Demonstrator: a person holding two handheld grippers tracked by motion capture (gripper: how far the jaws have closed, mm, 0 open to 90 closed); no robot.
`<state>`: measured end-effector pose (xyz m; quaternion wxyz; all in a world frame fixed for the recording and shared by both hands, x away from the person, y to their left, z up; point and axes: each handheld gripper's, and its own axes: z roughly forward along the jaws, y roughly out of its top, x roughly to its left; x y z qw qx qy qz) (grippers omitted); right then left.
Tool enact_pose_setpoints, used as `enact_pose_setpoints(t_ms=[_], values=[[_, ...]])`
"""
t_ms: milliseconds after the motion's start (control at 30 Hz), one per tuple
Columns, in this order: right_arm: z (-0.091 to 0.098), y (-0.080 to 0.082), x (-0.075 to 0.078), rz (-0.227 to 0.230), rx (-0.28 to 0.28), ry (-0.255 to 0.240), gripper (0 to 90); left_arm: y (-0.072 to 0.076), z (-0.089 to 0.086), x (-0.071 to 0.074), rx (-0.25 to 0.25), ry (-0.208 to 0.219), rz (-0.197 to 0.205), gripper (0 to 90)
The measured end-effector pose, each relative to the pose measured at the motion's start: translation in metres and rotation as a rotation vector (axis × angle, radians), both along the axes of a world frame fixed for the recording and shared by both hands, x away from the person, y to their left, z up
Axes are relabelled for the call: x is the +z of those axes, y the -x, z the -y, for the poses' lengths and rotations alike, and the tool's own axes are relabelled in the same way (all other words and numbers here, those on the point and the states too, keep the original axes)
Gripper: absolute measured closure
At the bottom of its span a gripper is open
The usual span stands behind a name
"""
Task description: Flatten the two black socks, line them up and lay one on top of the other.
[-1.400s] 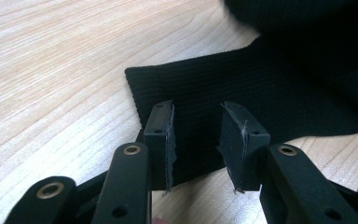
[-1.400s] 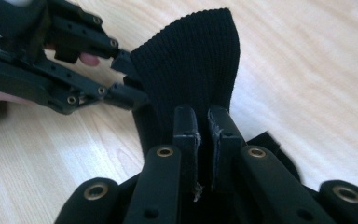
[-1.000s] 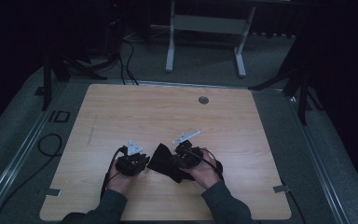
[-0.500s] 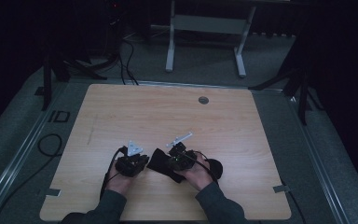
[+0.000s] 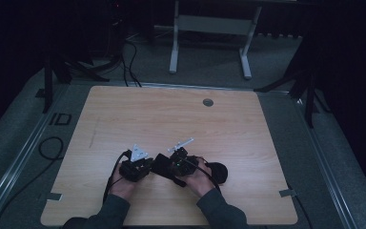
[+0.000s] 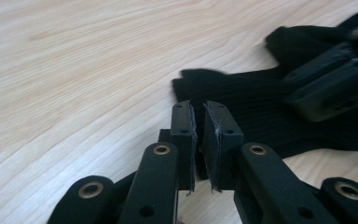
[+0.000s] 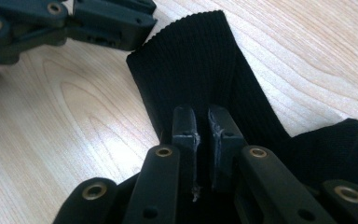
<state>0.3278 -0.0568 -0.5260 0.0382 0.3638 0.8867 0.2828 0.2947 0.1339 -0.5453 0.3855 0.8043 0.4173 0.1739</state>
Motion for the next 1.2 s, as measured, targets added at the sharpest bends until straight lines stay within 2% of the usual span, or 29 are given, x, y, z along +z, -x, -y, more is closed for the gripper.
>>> enact_pose_setpoints(t_ms=[100,533,567,667,800,867,967,1100,1200], values=[[-0.001,0.0,0.0,0.0,-0.002,0.0,82.7,0.0,0.005,-0.002,-0.022,-0.012,0.002,82.7],[-0.003,0.001,-0.007,-0.014,0.009,0.009,81.4,-0.007,0.012,-0.011,-0.04,-0.044,-0.003,82.5],[-0.003,0.002,-0.007,-0.014,0.015,0.007,80.0,-0.007,0.013,-0.011,-0.04,-0.047,-0.004,82.6],[-0.001,0.003,-0.002,-0.015,0.031,-0.024,68.5,-0.008,0.012,-0.011,-0.038,-0.043,-0.014,83.2],[0.007,0.006,0.015,0.044,0.031,-0.064,62.0,-0.008,0.012,-0.011,-0.039,-0.049,-0.012,83.5],[0.015,0.004,0.024,0.072,0.012,-0.075,61.1,-0.007,0.013,-0.011,-0.039,-0.05,-0.013,83.5],[0.031,-0.003,0.033,0.089,-0.032,-0.095,60.1,-0.007,0.013,-0.011,-0.039,-0.051,-0.015,83.5],[0.058,-0.013,0.036,0.1,-0.117,-0.111,60.2,-0.008,0.012,-0.011,-0.038,-0.046,-0.018,83.5],[0.077,-0.018,0.034,0.107,-0.171,-0.102,61.2,-0.008,0.012,-0.011,-0.038,-0.047,-0.019,83.5]])
